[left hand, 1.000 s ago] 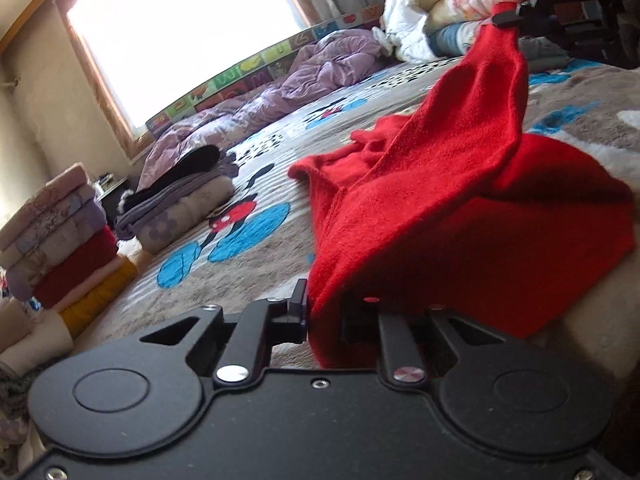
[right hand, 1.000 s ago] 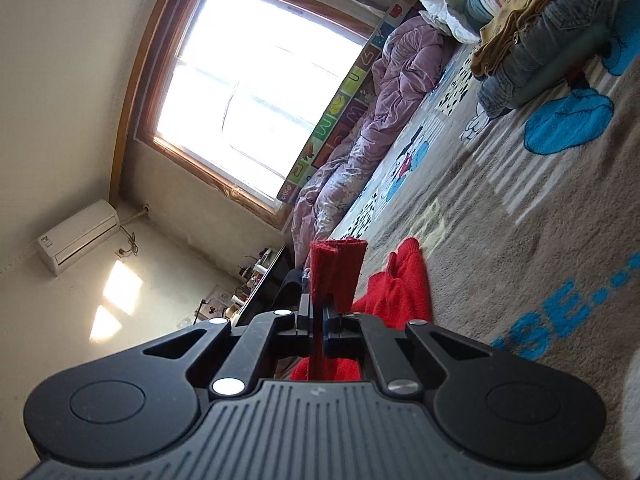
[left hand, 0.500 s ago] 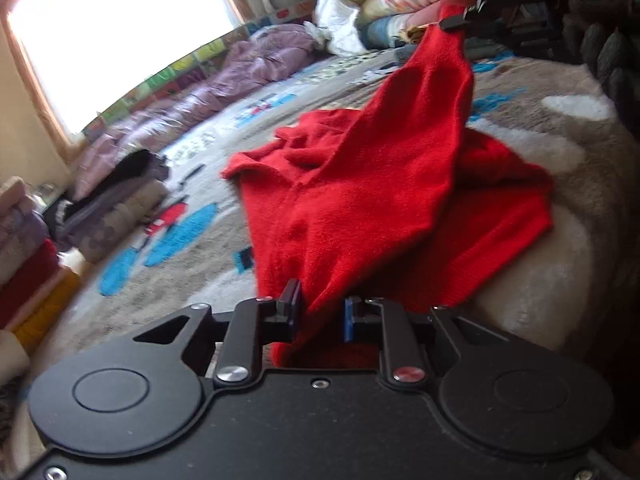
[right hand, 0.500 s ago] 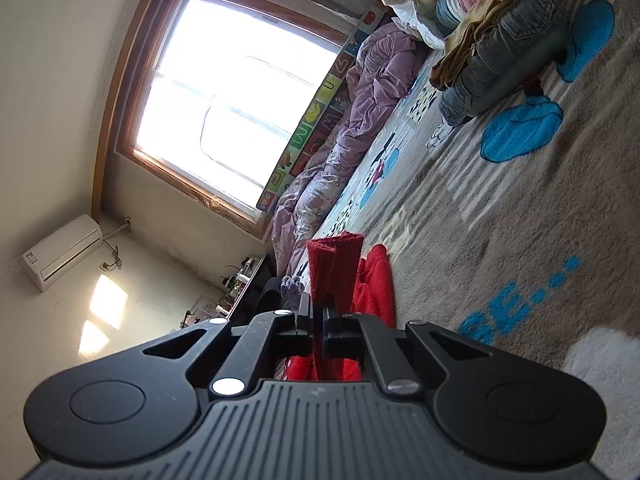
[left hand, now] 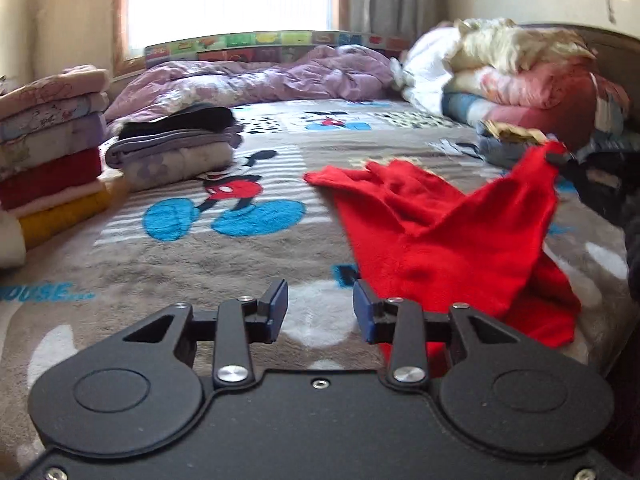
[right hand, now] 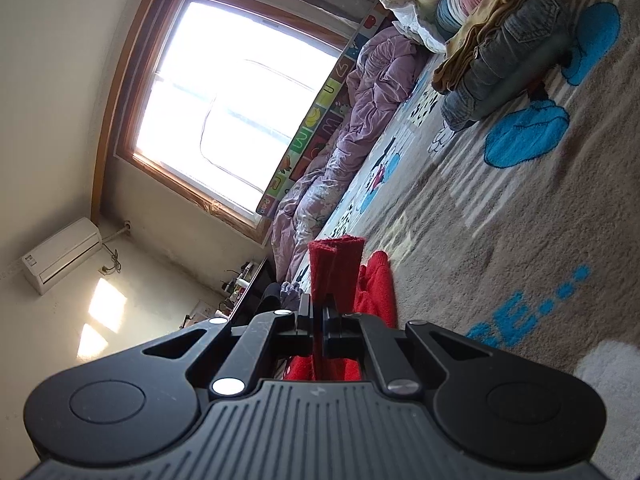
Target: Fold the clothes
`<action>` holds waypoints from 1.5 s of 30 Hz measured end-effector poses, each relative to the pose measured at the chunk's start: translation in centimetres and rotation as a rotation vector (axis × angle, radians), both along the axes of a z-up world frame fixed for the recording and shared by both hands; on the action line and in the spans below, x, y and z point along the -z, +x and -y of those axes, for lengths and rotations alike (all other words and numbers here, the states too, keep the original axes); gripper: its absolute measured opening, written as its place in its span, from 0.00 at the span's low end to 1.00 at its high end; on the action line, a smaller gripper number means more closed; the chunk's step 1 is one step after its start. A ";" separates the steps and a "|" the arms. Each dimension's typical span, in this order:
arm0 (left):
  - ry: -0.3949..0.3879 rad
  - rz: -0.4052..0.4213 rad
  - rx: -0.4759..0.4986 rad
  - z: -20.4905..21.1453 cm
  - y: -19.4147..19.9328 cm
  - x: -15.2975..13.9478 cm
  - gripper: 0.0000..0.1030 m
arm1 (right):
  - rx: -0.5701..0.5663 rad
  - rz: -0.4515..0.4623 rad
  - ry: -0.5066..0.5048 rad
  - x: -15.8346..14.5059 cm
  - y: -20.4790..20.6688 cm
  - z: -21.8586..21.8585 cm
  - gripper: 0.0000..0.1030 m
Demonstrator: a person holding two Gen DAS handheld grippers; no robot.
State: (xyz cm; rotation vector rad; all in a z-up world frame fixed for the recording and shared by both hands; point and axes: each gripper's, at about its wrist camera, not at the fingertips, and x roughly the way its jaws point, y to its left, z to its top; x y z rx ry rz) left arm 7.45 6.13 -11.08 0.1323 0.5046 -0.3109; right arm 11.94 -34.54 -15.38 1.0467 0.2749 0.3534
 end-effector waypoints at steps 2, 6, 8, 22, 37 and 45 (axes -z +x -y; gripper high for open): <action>0.030 -0.007 0.056 1.2 -0.2 0.5 0.30 | -0.011 0.012 -0.007 -0.3 0.5 -0.2 0.06; 0.080 -0.035 0.148 3.7 -0.4 2.1 0.28 | -0.016 0.036 -0.013 -0.8 1.4 -0.2 0.06; 0.115 -0.076 0.182 4.9 -0.2 3.1 0.28 | -0.008 0.037 -0.009 -0.9 1.8 -0.1 0.06; -0.169 -0.107 0.055 0.2 3.1 0.6 0.28 | -0.008 0.045 -0.003 -0.5 4.6 0.9 0.06; -0.043 -0.201 0.219 4.6 3.5 2.6 0.28 | -0.026 0.046 -0.070 -0.5 7.8 0.3 0.06; -0.164 -0.125 0.100 3.2 6.6 -0.5 0.28 | -0.064 -0.004 -0.085 0.1 8.2 -0.1 0.06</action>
